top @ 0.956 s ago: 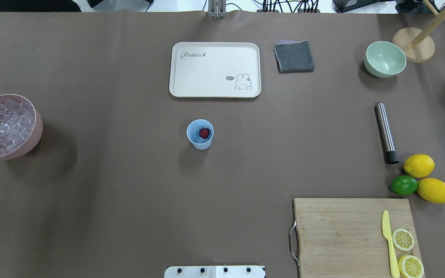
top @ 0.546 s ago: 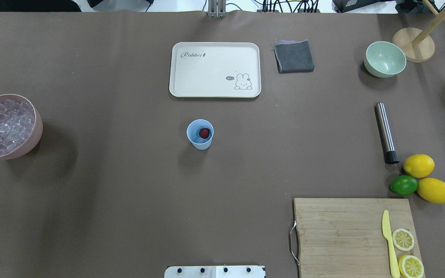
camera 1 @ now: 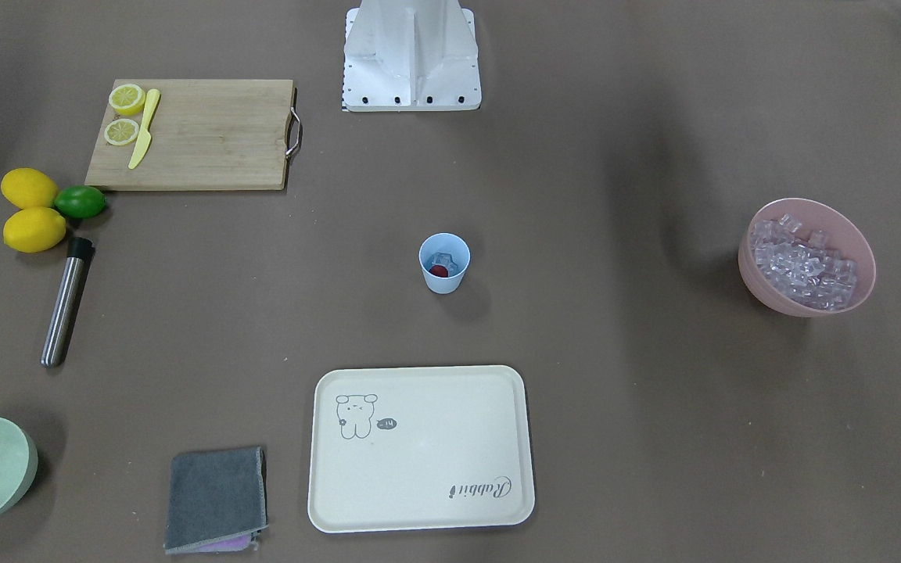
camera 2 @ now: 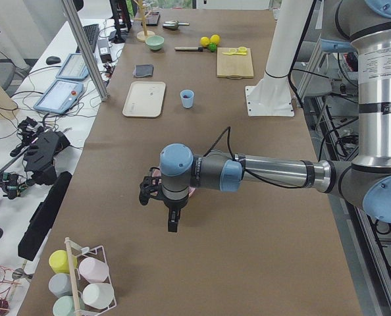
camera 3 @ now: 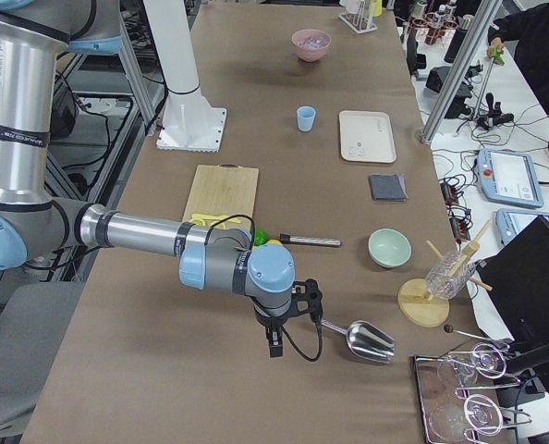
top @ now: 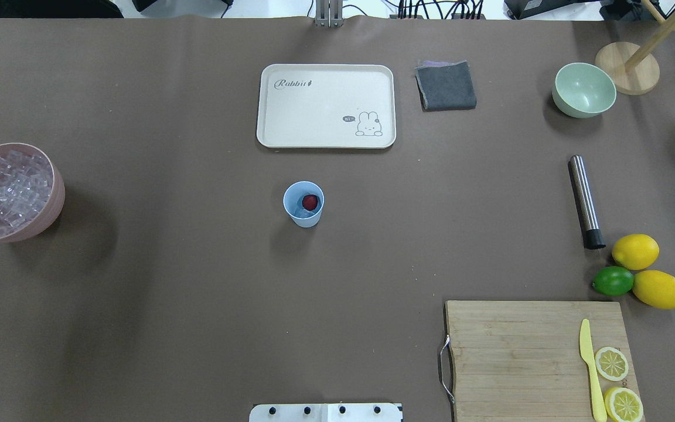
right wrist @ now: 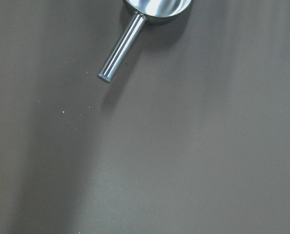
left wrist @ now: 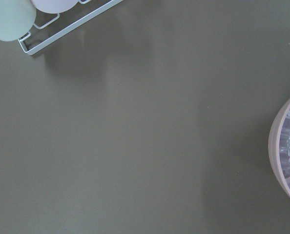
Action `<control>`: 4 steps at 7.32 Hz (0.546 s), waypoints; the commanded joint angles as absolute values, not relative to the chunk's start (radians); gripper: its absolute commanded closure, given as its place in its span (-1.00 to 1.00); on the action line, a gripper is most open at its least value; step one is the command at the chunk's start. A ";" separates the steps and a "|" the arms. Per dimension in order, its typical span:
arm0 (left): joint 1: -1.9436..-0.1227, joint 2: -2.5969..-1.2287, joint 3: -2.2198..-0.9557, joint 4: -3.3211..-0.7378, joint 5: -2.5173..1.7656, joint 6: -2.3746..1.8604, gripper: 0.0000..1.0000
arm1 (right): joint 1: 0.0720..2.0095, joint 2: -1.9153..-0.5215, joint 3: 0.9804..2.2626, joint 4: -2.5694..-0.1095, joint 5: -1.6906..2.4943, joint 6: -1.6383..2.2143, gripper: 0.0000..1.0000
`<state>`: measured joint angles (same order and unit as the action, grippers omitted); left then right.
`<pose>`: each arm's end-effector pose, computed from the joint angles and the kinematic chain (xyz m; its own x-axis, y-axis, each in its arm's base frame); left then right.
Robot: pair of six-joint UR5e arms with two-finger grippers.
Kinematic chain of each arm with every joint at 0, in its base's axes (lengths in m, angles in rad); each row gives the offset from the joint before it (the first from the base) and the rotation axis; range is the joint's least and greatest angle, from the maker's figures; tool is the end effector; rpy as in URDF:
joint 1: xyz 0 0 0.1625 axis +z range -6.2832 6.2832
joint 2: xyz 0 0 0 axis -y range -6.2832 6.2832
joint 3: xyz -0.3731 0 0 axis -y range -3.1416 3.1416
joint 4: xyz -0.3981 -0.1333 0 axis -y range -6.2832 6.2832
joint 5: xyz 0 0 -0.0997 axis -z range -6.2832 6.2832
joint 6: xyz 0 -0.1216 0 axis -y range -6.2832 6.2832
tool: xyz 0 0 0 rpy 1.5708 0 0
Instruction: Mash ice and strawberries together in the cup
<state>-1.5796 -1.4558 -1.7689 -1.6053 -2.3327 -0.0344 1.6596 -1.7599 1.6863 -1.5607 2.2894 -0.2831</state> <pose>-0.0534 -0.4628 0.5758 0.7235 0.0404 -0.6892 0.0336 0.9950 0.0937 0.0903 -0.4142 0.6559 0.7411 -0.1736 0.6486 0.1234 0.9848 0.1226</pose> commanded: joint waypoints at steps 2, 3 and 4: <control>-1.613 -1.476 -1.724 -1.605 -2.388 -0.034 -0.95 | 1.638 -1.695 1.741 -1.640 2.275 -0.250 -1.00; -1.650 -1.495 -1.706 -1.605 -2.391 -0.034 -0.95 | 1.638 -1.687 1.732 -1.650 2.276 -0.249 -1.00; -1.652 -1.488 -1.713 -1.605 -2.391 -0.034 -0.95 | 1.638 -1.687 1.730 -1.652 2.276 -0.249 -1.00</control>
<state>-1.6344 -1.4857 -1.7172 -1.6047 -2.3896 -0.0336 1.6395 -1.6948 1.7331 -1.6446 2.2764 -0.2529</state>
